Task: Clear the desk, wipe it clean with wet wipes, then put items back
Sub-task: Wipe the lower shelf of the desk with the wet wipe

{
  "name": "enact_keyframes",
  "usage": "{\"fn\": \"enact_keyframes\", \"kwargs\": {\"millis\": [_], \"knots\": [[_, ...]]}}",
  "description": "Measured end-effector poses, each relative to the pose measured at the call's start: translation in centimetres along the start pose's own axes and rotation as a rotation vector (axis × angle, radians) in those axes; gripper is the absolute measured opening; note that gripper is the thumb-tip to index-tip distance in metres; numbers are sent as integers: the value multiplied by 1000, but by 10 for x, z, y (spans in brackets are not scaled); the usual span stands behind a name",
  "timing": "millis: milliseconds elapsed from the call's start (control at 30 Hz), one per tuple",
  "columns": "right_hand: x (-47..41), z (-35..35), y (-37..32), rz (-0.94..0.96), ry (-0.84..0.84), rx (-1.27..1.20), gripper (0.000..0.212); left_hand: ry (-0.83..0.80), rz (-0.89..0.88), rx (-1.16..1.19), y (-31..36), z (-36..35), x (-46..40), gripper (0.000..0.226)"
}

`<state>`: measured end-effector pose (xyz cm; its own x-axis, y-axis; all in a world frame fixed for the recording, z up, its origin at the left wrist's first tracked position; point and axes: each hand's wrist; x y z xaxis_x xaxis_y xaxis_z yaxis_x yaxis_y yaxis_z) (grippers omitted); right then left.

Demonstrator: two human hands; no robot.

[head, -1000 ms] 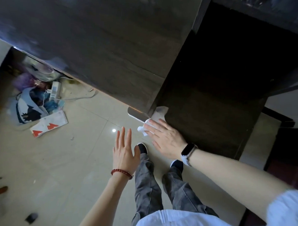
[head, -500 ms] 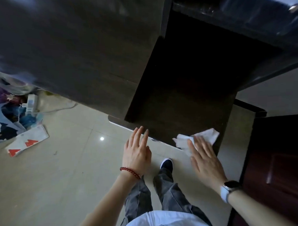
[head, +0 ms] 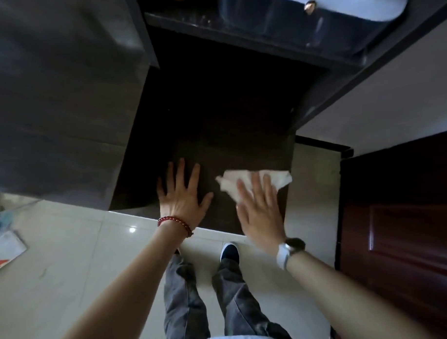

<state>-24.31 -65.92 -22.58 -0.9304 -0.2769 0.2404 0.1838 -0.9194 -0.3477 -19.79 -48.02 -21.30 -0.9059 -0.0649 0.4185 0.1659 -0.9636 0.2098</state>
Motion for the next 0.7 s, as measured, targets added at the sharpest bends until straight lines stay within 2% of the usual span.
{"fn": "enact_keyframes", "kwargs": {"millis": [67,133,300,433,500,600,633,700], "knots": [[14,-6,3,72,-52,65,51,-14,14,-21,2,-1,-5,75],[-11,3,14,50,-45,65,54,-9,24,-42,0,-3,-6,77],[-108,36,30,-179,2,-4,58,19,11,-88,-3,-5,-8,77],[-148,49,42,-229,34,-29,63,13,15,-100,-4,-6,-7,78],[-171,53,48,-306,107,-62,64,21,14,-88,-5,-6,-7,78],[-204,63,40,-521,227,-167,66,6,14,-110,-7,-5,-7,78],[-212,64,34,-534,235,-160,66,3,15,-115,-8,-5,-8,78],[-223,59,22,-439,196,-105,64,23,2,-116,-11,-5,-10,81]]}}
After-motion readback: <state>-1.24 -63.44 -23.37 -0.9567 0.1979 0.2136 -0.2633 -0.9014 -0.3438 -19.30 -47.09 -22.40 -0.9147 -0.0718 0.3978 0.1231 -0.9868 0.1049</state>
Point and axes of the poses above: each hand's wrist, its own x-axis away from the middle knuckle, its own z-axis out of the back of the hand, y = z × x, and after that the axes turned 9 degrees about z, right-handed
